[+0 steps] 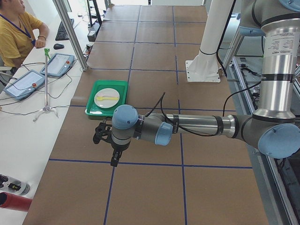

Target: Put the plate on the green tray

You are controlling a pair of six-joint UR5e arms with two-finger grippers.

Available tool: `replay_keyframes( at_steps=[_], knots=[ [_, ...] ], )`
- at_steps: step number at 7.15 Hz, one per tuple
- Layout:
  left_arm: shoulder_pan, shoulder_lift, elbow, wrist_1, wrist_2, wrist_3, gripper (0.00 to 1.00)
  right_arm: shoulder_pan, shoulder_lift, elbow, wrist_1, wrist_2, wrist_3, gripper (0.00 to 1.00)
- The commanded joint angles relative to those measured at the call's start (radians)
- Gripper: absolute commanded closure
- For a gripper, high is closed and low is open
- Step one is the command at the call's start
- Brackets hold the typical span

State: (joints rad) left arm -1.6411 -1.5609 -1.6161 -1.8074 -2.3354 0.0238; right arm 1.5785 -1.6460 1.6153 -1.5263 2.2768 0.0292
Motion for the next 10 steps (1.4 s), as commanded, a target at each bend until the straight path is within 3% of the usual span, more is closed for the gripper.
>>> replay_keyframes(
  at_steps=[1, 10],
  knots=[
    [0.000, 0.001, -0.001, 0.000, 0.001, -0.001, 0.00, 0.000, 0.000, 0.000, 0.000, 0.000, 0.000, 0.00],
    [0.000, 0.081, -0.022, -0.026, -0.010, 0.007, 0.00, 0.000, 0.000, 0.000, 0.000, 0.000, 0.000, 0.00]
  ],
)
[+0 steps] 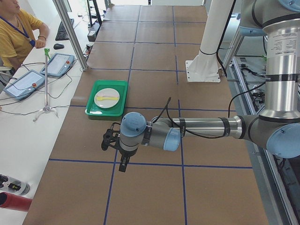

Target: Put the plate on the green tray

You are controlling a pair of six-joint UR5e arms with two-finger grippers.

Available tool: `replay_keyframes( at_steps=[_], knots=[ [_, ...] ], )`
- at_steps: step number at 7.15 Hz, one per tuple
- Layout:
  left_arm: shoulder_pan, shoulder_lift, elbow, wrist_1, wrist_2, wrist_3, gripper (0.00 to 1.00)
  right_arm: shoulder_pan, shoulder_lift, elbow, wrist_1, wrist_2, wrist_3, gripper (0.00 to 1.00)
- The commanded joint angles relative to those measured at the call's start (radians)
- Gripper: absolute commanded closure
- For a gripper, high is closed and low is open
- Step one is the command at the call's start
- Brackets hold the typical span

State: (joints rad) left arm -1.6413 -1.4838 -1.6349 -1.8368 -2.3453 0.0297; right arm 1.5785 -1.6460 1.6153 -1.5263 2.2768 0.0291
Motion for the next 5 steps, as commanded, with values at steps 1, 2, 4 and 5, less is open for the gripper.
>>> replay_keyframes(
  at_steps=[1, 2, 4, 5],
  knots=[
    [0.000, 0.005, -0.005, 0.034, -0.021, 0.006, 0.00, 0.000, 0.000, 0.000, 0.000, 0.000, 0.000, 0.00],
    [0.001, 0.005, -0.002, 0.077, -0.072, 0.006, 0.00, 0.000, 0.000, 0.000, 0.000, 0.001, 0.000, 0.00],
    [0.003, 0.031, -0.005, 0.079, -0.077, 0.007, 0.00, 0.000, 0.000, 0.000, 0.000, 0.001, 0.000, 0.00],
    [0.001, 0.031, -0.008, 0.079, -0.077, 0.007, 0.00, 0.000, 0.000, 0.000, 0.000, 0.001, 0.000, 0.00]
  ],
)
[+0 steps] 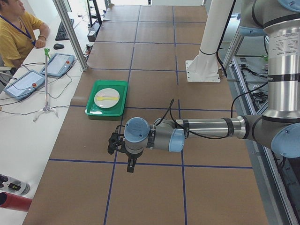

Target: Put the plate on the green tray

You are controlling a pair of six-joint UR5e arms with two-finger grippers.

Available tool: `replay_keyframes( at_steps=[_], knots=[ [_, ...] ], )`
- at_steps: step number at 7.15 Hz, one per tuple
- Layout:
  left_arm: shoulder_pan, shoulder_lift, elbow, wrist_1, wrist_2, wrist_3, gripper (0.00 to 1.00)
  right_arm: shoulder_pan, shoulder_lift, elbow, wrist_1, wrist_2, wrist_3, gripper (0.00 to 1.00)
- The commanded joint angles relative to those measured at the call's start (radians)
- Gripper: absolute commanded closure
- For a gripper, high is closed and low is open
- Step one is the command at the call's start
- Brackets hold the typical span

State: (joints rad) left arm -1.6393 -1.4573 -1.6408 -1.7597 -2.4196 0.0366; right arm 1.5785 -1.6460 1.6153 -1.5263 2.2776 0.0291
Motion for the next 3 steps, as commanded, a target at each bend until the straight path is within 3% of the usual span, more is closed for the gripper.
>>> replay_keyframes(
  at_steps=[1, 3],
  knots=[
    [0.001, 0.005, -0.011, 0.003, -0.003, 0.000, 0.00, 0.000, 0.000, 0.000, 0.000, -0.001, 0.000, 0.00],
    [-0.001, 0.005, -0.011, 0.002, -0.001, 0.000, 0.00, 0.000, 0.000, 0.000, 0.000, -0.001, 0.000, 0.00]
  ],
)
